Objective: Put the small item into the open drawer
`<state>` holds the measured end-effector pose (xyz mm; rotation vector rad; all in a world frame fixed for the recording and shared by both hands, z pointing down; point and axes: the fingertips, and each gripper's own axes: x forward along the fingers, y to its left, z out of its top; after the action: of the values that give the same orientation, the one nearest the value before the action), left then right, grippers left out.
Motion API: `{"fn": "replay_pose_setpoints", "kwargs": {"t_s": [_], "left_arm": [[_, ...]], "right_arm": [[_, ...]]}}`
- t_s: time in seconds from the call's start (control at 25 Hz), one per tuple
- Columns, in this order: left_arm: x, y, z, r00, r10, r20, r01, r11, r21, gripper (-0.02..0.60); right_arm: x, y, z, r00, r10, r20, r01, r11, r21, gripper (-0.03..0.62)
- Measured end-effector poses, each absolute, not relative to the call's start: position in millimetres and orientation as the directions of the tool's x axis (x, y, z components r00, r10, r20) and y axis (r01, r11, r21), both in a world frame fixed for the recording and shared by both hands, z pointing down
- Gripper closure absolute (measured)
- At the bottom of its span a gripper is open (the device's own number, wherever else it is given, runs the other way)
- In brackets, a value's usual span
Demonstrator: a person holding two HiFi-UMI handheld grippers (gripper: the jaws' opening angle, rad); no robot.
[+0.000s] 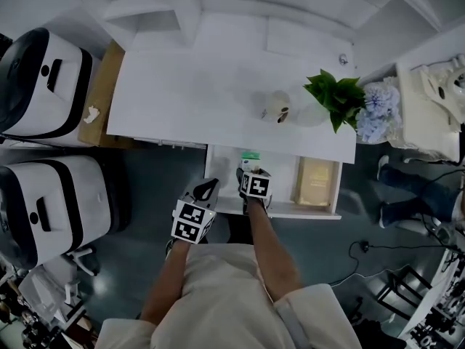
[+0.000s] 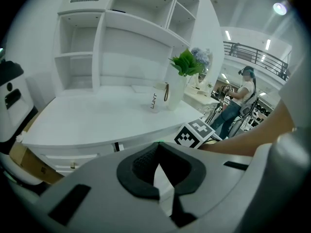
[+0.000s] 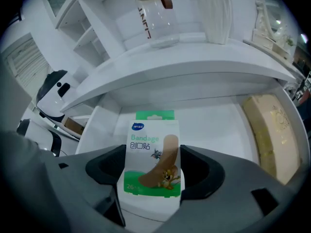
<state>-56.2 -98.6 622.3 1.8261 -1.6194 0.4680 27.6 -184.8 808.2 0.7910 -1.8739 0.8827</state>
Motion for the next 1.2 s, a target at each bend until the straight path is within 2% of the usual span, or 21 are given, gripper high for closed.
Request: {"fn": "replay_pose_setpoints", "kwargs": {"t_s": [0.56, 1.2], "left_arm": [[-62.6, -90.1, 630.4, 0.158, -0.733, 0.661, -0.976, -0.013, 0.218, 0.566], [-65.1, -87.6, 630.3, 0.172, -0.731, 0.661, -0.975, -0.03, 0.221, 0.566]], "right_arm": [[32.8, -176.9, 829.0, -0.311, -0.125, 0.942, -0.828, 0.522, -0.204, 0.227], [32.6, -172.7, 828.8, -0.308, -0.11, 0.945, -0.834, 0.51, -0.212, 0.227]]}}
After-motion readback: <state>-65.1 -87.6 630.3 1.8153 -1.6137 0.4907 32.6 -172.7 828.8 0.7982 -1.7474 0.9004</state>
